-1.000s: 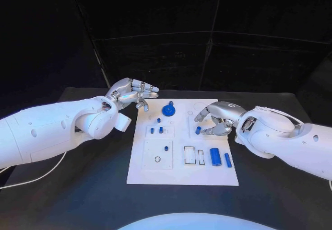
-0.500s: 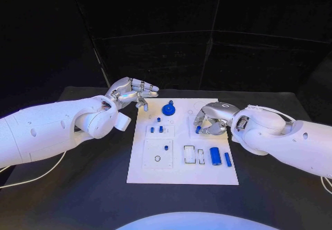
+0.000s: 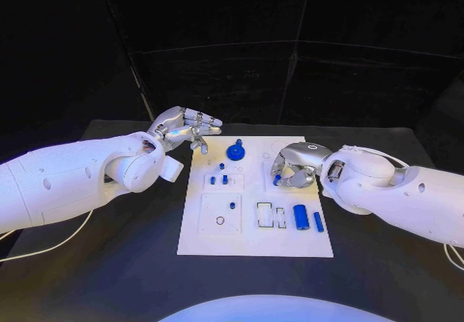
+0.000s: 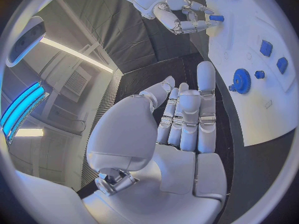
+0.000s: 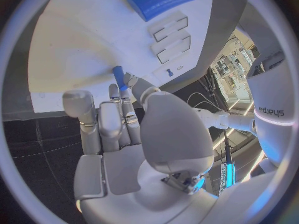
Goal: Assemble the parts on the task board
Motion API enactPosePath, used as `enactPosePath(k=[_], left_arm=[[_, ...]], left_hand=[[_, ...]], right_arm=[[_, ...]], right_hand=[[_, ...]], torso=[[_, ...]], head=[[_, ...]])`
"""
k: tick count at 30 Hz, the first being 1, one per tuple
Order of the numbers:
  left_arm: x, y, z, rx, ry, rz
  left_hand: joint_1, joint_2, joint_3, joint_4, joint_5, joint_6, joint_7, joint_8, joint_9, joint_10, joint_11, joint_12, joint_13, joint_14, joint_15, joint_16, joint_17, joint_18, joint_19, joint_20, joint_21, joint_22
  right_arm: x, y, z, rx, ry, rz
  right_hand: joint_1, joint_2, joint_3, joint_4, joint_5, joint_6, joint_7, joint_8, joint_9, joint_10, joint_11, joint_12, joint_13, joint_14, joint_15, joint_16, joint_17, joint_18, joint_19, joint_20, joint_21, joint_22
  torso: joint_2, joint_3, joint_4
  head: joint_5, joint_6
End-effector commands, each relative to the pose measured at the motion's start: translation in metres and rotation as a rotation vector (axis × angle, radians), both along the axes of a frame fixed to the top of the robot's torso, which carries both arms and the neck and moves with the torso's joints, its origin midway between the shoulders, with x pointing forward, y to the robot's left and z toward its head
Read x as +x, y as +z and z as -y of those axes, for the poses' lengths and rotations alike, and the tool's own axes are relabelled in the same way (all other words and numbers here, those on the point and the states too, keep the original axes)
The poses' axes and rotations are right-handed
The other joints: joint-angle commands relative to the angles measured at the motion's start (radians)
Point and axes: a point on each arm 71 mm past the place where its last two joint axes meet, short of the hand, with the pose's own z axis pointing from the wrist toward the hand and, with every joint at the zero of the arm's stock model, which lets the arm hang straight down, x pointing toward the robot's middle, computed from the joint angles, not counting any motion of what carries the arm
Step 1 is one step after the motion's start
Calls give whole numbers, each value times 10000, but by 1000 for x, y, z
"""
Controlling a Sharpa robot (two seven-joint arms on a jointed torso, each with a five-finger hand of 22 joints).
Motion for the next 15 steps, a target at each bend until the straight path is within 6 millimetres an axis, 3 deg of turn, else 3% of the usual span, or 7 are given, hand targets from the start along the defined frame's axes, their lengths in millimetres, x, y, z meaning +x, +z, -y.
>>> enactPosePath(k=[1,10,15], left_arm=[[-1,1,1,-74,-136,23],[0,1,1,-75,-151,13],[0,1,1,-72,-153,6]], left_hand=[[24,25,-6,41,53,-77,-1,-66,-10,-81,15,50,15,-77,-5,10,14,105,-75,5,-44,-15],[25,40,-7,50,53,-82,4,-60,-8,-98,19,73,21,-89,-1,15,0,107,-78,11,-53,-20],[11,49,-12,65,52,-83,7,-58,-8,-102,22,80,23,-94,2,13,-11,107,-78,14,-56,-22]], right_arm=[[1,-1,-1,-216,55,-7],[4,-2,-3,-261,21,-14],[5,-3,-3,-361,-112,-30]], right_hand=[[-34,66,89,15,-32,102,5,59,-19,95,-8,-54,-7,123,-72,38,13,122,91,5,55,20],[-89,128,269,100,-88,277,-31,86,-26,315,-57,-101,-2,142,-114,83,75,111,130,-31,96,91],[107,237,641,27,-506,391,-40,92,-40,493,-92,-162,0,173,-151,162,181,92,186,-76,166,201]], torso=[[1,-3,-3],[2,-6,2],[1,-1,-2]], head=[[6,-15],[-10,-44],[-16,-63]])
